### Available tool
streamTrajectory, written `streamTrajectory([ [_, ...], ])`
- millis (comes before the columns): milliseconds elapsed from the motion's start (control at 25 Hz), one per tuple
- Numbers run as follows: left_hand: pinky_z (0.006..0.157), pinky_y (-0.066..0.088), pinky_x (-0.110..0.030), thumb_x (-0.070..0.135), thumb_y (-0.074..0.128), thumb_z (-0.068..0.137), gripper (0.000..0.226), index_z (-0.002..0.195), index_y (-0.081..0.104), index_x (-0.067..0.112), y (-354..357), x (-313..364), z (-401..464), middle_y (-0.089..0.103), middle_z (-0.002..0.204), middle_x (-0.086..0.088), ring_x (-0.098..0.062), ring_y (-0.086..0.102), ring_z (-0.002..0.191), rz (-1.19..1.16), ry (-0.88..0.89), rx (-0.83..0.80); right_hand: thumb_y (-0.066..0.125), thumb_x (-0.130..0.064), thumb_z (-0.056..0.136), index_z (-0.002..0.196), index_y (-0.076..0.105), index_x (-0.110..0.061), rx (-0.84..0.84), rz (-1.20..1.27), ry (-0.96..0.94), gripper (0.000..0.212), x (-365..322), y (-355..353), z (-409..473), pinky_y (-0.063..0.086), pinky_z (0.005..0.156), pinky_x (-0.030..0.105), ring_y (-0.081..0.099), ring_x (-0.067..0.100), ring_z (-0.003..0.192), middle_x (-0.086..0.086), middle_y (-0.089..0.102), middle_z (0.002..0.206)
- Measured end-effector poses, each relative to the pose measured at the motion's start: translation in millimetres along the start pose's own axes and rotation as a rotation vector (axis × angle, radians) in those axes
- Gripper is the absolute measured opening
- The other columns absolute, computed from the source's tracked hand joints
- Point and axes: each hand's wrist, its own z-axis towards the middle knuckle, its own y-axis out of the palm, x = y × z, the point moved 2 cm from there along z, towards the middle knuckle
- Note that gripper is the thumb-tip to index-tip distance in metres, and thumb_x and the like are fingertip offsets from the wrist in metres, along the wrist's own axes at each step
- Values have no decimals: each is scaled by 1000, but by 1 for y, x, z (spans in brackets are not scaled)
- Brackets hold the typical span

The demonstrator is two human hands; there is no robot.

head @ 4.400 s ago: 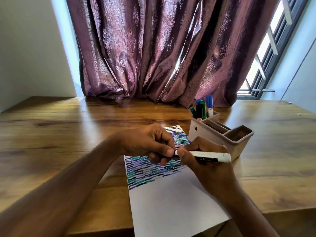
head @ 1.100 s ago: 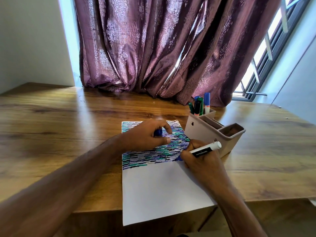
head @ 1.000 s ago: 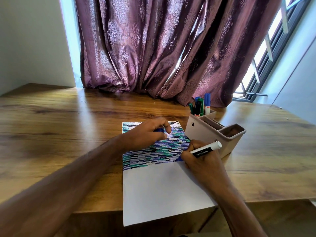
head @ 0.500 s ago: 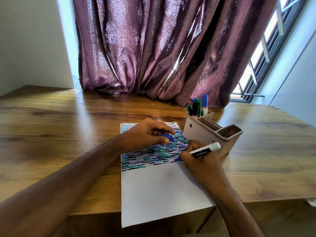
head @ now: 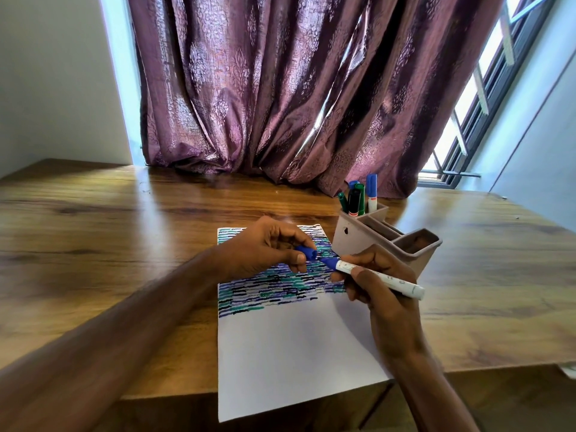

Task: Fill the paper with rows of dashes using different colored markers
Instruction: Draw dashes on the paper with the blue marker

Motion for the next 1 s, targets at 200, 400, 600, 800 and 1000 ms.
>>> streamTrajectory([
  [200,80,58,-30,-2,66,87,27,114,68,0,7,5,-2,74,100,-15,-25,72,85,-27,12,-78,65,-36,80,86,67,-6,-55,-78,-11,30,1,2,1,56,56,30,61,15,59,9,69,71],
  [400,73,58,-32,-2,65,86,23,108,69,-1,6,5,-4,74,86,-16,-21,68,72,-116,4,-137,66,-26,82,81,70,-3,-94,-97,-40,24,0,1,2,52,56,18,66,11,65,1,71,69],
  [600,67,57,-32,-1,67,85,19,103,72,1,6,3,-2,71,80,-18,-20,65,64,-143,43,-113,65,-25,80,81,69,-1,-124,-91,-41,24,0,2,4,53,55,17,70,15,74,2,74,78],
  [800,67,58,-29,1,67,85,20,104,70,1,10,-5,-1,68,88,-25,-17,65,65,-184,-24,-102,68,-25,82,79,70,-1,-122,-177,-67,24,3,3,8,53,53,20,68,16,68,3,72,71],
  [1000,66,58,-28,-8,64,87,23,107,64,4,11,-10,0,66,96,-29,-19,63,68,-269,-105,-49,75,-33,80,90,74,-15,-89,-356,-24,21,11,0,10,56,55,21,70,12,70,-5,75,79],
])
